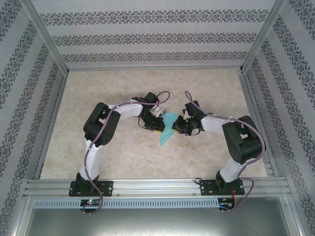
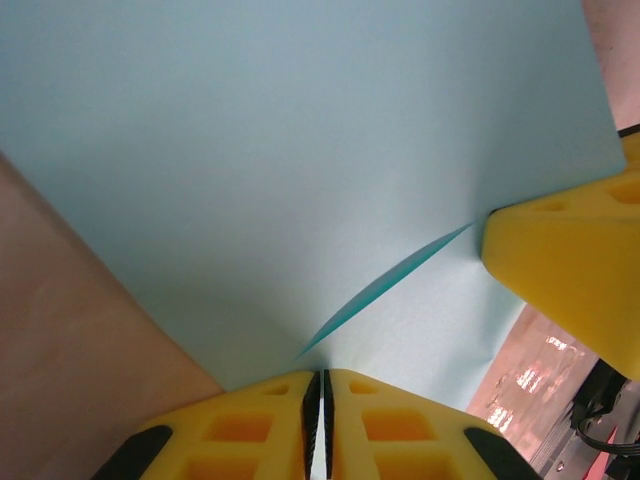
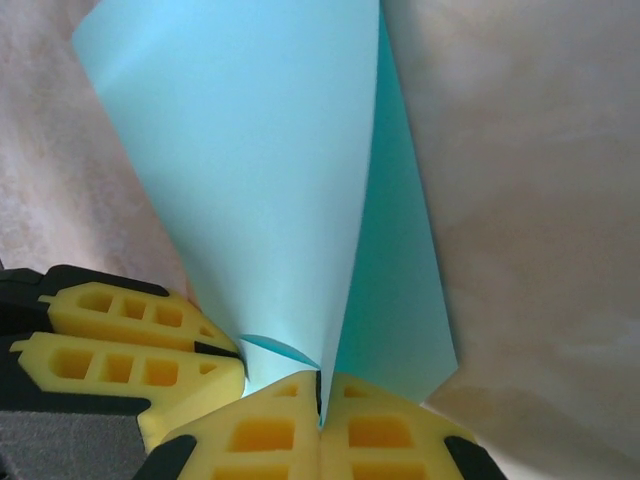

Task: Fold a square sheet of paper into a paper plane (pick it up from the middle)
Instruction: Third fold the triangle at the center of the table.

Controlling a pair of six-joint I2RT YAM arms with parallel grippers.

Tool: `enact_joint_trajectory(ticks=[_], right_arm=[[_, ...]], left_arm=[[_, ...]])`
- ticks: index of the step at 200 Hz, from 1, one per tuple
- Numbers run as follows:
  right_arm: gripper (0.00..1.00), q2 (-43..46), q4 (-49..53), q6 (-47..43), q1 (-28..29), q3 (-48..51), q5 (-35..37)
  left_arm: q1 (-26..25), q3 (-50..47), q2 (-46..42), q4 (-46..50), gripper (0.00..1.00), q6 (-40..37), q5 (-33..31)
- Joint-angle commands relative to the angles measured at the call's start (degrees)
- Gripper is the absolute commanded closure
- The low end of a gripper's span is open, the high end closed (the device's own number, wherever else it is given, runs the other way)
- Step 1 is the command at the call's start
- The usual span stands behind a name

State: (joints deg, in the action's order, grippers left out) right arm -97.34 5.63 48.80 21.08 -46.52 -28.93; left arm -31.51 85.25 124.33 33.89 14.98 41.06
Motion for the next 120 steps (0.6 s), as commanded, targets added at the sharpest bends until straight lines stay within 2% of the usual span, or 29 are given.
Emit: enact_joint_trajectory(ticks=[1,76,120], right_arm=[[0.97,-0.92,4.93,-2.76,0.45,-2.00,3.62],[0.98,-1.53,7.55,-4.41,0.77,-3.46,4.71],[0.98,-1.41,7.21,-4.40,1.00,-3.61,4.32]], left_arm=[[0.07,-2.33,1.55,3.53,0.83,-0.14,-7.58],[0.48,-0.40,-3.02,5.40,0.79,-0.01,-9.44],[0.48,-0.69,-2.76,5.08,0.83,0.11,-7.98]])
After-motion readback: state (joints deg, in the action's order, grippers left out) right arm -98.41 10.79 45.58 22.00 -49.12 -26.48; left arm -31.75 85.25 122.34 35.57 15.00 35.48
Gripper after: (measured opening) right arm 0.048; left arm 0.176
